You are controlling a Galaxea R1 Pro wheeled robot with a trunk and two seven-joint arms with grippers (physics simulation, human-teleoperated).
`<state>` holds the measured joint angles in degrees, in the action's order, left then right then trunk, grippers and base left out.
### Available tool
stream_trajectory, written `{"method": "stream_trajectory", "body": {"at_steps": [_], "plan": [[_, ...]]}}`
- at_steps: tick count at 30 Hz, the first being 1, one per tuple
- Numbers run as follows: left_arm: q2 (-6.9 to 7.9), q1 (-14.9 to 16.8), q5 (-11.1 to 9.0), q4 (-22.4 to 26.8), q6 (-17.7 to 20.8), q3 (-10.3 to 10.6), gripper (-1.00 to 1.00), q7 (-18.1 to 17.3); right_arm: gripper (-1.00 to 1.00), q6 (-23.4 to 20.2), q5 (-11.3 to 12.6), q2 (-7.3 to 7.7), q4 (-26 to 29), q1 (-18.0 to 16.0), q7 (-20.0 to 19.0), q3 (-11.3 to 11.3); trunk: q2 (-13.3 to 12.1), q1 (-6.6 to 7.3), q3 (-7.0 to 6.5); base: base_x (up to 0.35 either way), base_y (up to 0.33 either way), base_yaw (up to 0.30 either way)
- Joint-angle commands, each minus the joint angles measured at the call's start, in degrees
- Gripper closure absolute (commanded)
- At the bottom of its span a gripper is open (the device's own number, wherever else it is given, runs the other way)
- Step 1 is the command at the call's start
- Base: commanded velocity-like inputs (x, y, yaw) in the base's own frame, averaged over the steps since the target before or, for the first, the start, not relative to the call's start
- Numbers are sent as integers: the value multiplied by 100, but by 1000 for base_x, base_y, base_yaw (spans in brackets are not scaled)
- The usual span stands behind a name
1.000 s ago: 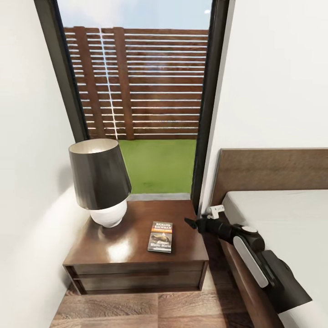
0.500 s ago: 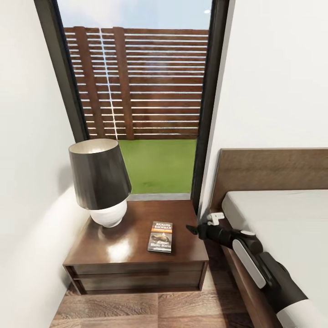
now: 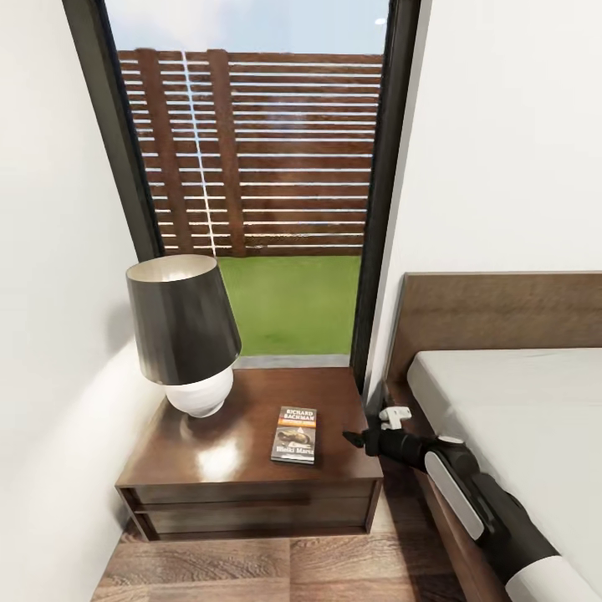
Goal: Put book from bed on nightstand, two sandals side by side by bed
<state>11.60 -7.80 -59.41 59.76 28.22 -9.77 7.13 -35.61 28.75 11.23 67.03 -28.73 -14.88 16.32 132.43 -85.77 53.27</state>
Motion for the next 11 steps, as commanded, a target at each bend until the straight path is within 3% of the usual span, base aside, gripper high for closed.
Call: {"method": "stream_trajectory", "body": {"at_steps": [1, 11], "plan": [[0, -2, -61, 15, 24, -2, -100, 49, -100, -21, 10, 3, -13, 4, -3, 7, 2, 1, 5, 0, 0, 0], [-7, -2, -65, 23, 25, 8, -100, 41, -100, -24, 13, -1, -67, 35, -3, 10, 2, 1, 5, 0, 0, 0]]}}
